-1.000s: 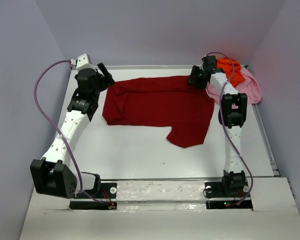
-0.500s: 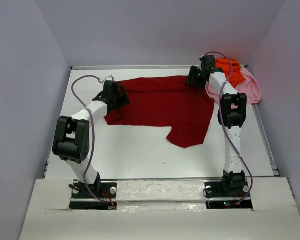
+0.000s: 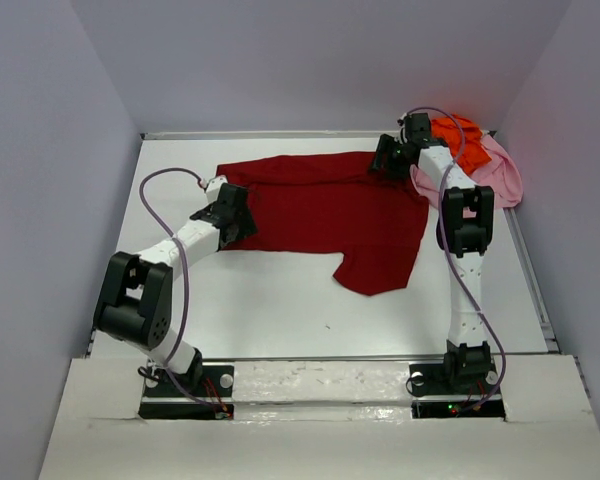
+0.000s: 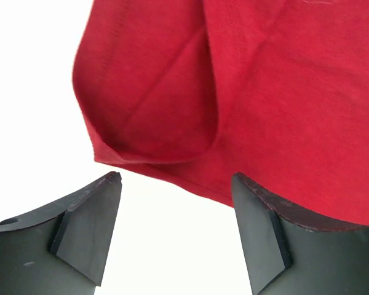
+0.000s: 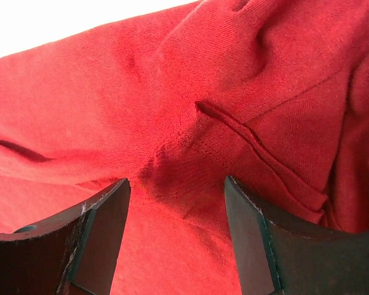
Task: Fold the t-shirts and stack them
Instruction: Flatten out the 1/3-folded T-shirt at the center of the board.
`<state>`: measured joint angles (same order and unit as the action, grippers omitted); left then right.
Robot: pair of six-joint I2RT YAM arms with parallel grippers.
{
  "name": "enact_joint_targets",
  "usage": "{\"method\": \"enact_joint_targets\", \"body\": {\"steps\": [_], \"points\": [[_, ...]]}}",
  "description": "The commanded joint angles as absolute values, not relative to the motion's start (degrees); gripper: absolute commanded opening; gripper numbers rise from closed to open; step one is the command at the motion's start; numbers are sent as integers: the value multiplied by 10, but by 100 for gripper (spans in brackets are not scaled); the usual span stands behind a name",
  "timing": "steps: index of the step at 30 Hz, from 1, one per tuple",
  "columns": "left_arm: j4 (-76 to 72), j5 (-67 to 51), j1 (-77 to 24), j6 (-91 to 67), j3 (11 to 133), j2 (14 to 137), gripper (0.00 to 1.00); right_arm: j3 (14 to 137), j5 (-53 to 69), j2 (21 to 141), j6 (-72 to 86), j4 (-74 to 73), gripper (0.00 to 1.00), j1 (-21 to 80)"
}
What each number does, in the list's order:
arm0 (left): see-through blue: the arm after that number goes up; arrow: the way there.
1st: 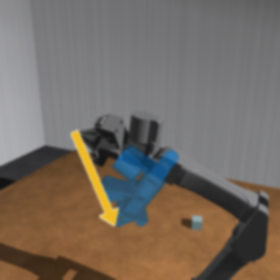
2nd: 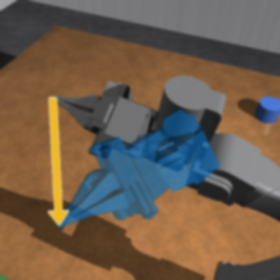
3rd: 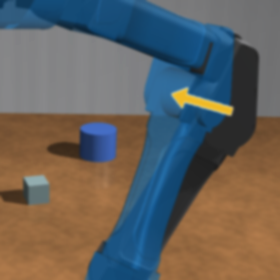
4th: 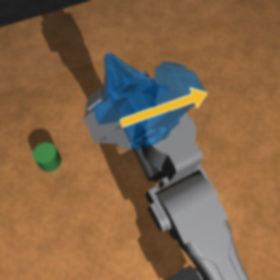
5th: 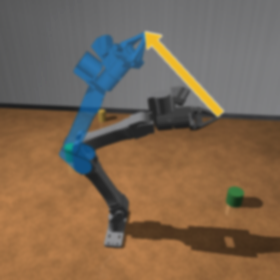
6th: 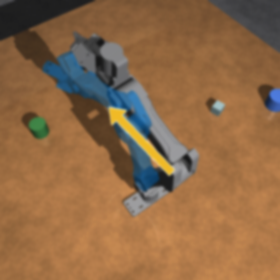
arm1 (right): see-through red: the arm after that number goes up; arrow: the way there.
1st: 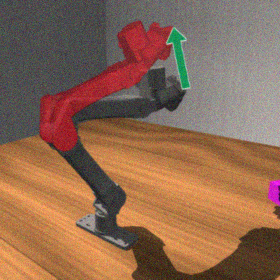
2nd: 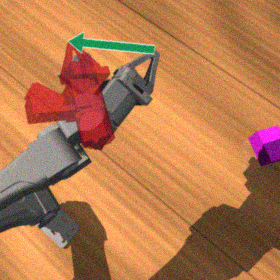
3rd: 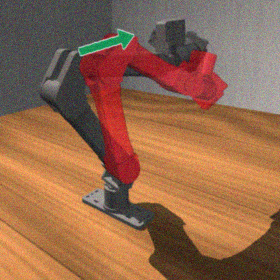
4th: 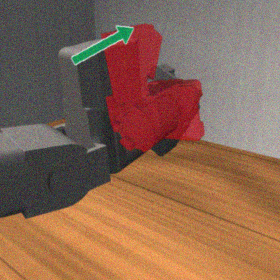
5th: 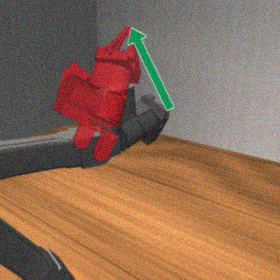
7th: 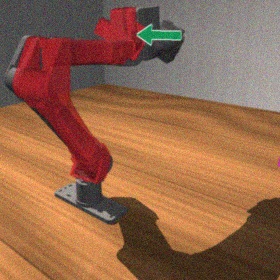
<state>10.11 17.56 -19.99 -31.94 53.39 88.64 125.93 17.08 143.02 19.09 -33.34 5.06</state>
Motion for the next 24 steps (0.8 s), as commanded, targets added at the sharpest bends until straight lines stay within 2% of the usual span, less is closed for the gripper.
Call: {"method": "enact_joint_targets", "body": {"steps": [1, 12, 24], "points": [[156, 283, -218, -304, 584, 912, 81, 1247, 207, 1398, 202, -318, 68, 54], [243, 373, -224, -192, 740, 1035, 80, 1243, 212, 1394, 203, -309, 68, 54], [289, 404, -257, -154, 717, 1019, 75, 1247, 210, 1398, 206, -309, 68, 54]]}}
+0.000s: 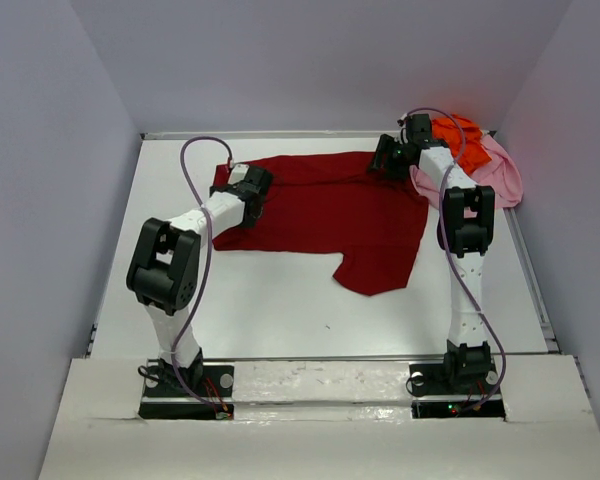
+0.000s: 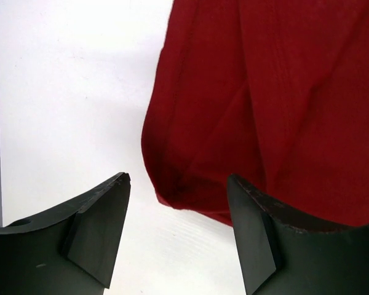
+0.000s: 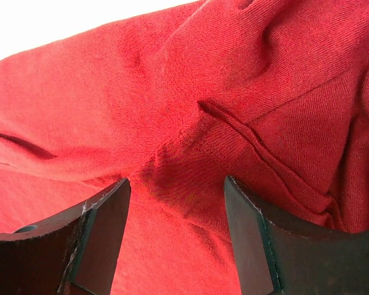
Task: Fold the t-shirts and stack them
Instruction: Flatten out the 1/3-folded T-shirt at the center of the board.
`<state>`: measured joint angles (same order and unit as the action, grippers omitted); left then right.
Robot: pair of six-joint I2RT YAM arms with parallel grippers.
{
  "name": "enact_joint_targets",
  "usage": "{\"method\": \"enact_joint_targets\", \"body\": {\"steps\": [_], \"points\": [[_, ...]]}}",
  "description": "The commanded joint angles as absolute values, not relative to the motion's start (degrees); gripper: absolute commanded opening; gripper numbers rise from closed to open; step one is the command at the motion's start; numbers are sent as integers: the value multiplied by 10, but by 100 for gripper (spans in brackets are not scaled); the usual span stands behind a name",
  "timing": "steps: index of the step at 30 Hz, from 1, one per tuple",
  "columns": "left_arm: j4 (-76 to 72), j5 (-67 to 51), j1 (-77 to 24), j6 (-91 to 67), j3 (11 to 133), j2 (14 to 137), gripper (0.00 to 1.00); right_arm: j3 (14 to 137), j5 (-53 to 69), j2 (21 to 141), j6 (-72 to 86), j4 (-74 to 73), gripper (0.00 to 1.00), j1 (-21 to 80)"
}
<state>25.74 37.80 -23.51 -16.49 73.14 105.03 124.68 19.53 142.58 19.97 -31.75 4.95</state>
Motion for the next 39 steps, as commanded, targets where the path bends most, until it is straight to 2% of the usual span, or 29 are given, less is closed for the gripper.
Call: {"method": "enact_joint_targets", "body": {"steps": [1, 12, 19, 21, 24, 25, 27, 28, 29, 31, 33, 37, 39], "points": [[288, 409, -259, -152, 711, 1016, 75, 1246, 209, 1399, 206, -309, 68, 54], [271, 474, -249, -183, 667, 1047, 75, 1232, 214, 1398, 203, -303, 68, 54], [251, 467, -247, -163, 654, 1049, 74, 1230, 215, 1397, 207, -302, 68, 54], [251, 460, -246, -164, 657, 1054, 63, 1228, 214, 1394, 204, -302, 68, 54], [249, 454, -238, -163, 655, 1058, 53, 1225, 211, 1394, 204, -301, 68, 54], [254, 451, -236, -163, 657, 1063, 46, 1225, 213, 1395, 205, -300, 68, 54], [262, 448, -232, -169, 656, 1069, 41, 1223, 214, 1396, 205, -300, 68, 54], [264, 449, -231, -174, 654, 1070, 30, 1223, 214, 1396, 205, -299, 68, 54], [274, 450, -231, -178, 653, 1072, 26, 1223, 213, 1397, 206, -299, 68, 54], [289, 458, -229, -192, 657, 1079, 19, 1226, 213, 1397, 206, -299, 68, 54], [304, 460, -229, -199, 657, 1082, 17, 1226, 211, 1397, 207, -299, 68, 54], [334, 447, -216, -218, 666, 1090, 0, 1230, 213, 1396, 208, -298, 68, 54], [347, 450, -211, -234, 668, 1084, 0, 1230, 213, 1397, 208, -298, 68, 54]]}}
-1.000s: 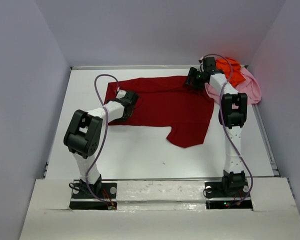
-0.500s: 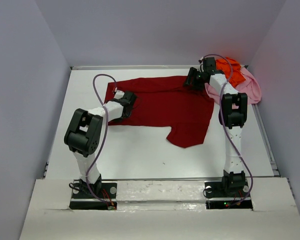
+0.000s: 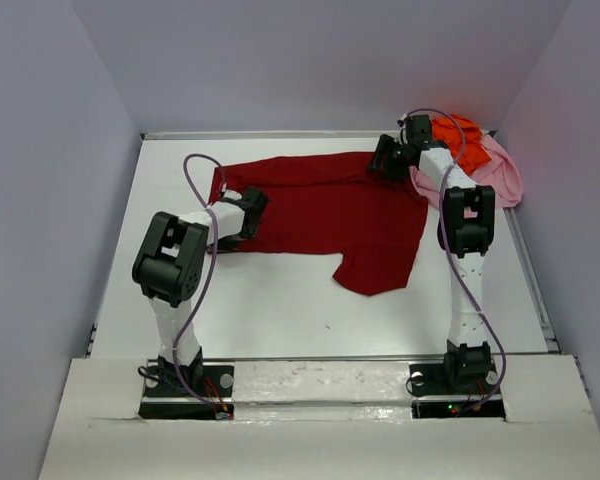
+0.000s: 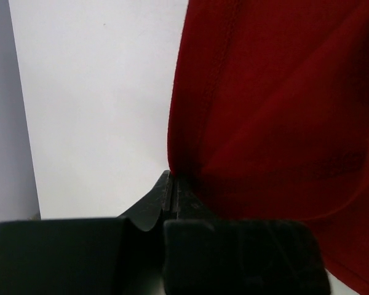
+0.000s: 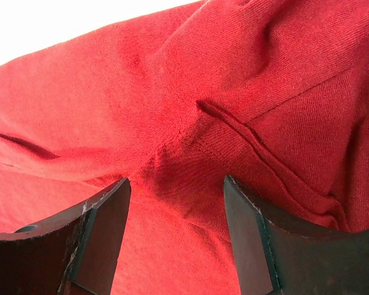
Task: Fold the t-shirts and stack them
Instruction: Flatten out the 1/3-folded T-shirt at the center of the board.
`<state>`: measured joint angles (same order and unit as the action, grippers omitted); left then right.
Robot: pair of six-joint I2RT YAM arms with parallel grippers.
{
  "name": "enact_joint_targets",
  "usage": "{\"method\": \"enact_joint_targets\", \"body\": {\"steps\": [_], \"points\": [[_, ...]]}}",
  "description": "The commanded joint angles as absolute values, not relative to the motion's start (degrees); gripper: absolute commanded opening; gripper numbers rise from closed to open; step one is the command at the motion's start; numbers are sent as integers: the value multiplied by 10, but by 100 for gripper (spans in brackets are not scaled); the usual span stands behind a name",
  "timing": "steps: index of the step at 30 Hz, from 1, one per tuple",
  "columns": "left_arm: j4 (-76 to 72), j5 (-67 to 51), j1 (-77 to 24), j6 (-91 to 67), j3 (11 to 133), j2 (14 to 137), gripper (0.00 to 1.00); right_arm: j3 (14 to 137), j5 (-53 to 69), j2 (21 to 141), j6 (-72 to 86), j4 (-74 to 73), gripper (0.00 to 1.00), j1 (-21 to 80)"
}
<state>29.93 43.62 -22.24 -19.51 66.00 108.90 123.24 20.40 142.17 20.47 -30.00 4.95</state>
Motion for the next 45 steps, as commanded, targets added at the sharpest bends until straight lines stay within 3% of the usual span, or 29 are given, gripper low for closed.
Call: {"method": "enact_joint_targets", "body": {"steps": [1, 4, 13, 19, 21, 26, 29, 40, 43, 45], "points": [[348, 447, -206, -237, 667, 1080, 0, 1229, 214, 1397, 209, -299, 68, 54], [338, 394, -162, -243, 651, 1052, 0, 1223, 215, 1396, 211, -297, 68, 54], [200, 63, 99, -259, 513, 883, 0, 1227, 220, 1390, 215, -294, 68, 54], [165, -82, 163, -290, 501, 864, 0, 1222, 222, 1390, 215, -294, 67, 54], [149, -160, 164, -297, 500, 869, 8, 1220, 226, 1390, 216, -292, 67, 54], [76, -303, 163, -354, 469, 848, 38, 1219, 223, 1392, 215, -290, 67, 54], [77, -307, 163, -374, 488, 820, 49, 1218, 232, 1392, 220, -288, 67, 54], [113, -215, 158, -354, 621, 844, 50, 1193, 222, 1379, 217, -281, 60, 54], [95, -196, 144, -357, 651, 864, 50, 1190, 214, 1370, 208, -282, 46, 60], [94, -185, 125, -354, 667, 879, 50, 1187, 210, 1365, 208, -280, 26, 60]]}}
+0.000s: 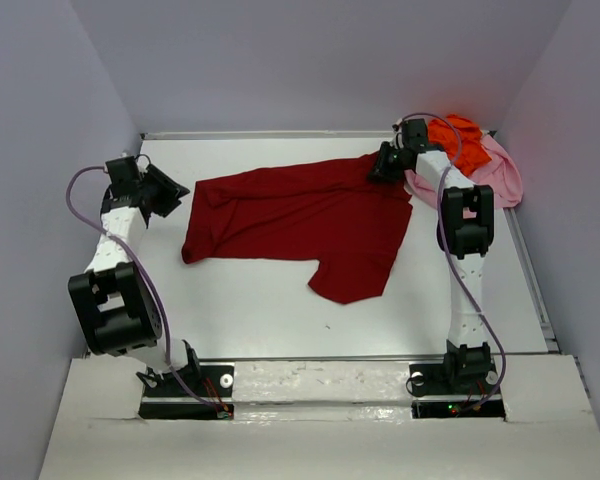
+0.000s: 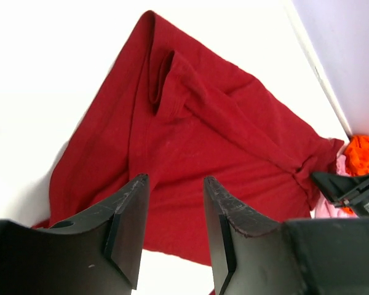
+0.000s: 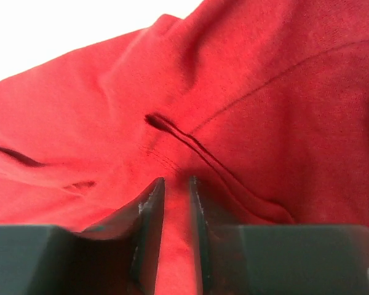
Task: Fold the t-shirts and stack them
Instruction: Flatten out the 1/3-folded T-shirt at the center of the board.
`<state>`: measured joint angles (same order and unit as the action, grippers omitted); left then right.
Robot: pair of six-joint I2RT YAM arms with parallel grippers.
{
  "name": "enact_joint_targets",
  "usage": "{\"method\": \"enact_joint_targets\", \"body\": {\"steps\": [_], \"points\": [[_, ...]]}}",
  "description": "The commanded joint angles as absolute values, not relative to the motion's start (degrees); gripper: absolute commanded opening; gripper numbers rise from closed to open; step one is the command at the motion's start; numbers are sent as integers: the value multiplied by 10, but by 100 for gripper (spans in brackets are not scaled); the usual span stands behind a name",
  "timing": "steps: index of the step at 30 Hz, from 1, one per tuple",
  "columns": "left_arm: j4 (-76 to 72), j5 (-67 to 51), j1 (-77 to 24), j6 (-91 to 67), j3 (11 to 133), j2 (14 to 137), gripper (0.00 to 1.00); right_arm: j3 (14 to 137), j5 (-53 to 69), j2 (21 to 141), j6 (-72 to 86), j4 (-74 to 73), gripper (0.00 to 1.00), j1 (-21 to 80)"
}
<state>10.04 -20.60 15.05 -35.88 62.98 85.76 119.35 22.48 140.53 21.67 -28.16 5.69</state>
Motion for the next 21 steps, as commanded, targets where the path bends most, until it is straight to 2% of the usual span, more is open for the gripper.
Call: {"method": "enact_joint_targets", "body": {"steps": [1, 2, 8, 14, 15, 18, 21], "points": [[93, -173, 118, -352, 674, 891, 50, 1186, 209, 1361, 208, -281, 10, 60], [90, -170, 110, -350, 687, 897, 50, 1186, 209, 1359, 208, -281, 0, 60], [76, -127, 55, -325, 699, 936, 50, 1178, 194, 1321, 196, -285, 0, 72], [53, -199, 62, -338, 693, 948, 49, 1150, 124, 1293, 180, -279, 1, 83], [49, -213, 62, -339, 692, 942, 49, 1159, 113, 1307, 165, -284, 17, 83], [38, -230, 63, -343, 678, 931, 50, 1204, 73, 1341, 158, -308, 46, 83], [33, -233, 62, -341, 664, 909, 50, 1243, 40, 1375, 156, -319, 57, 83]]}}
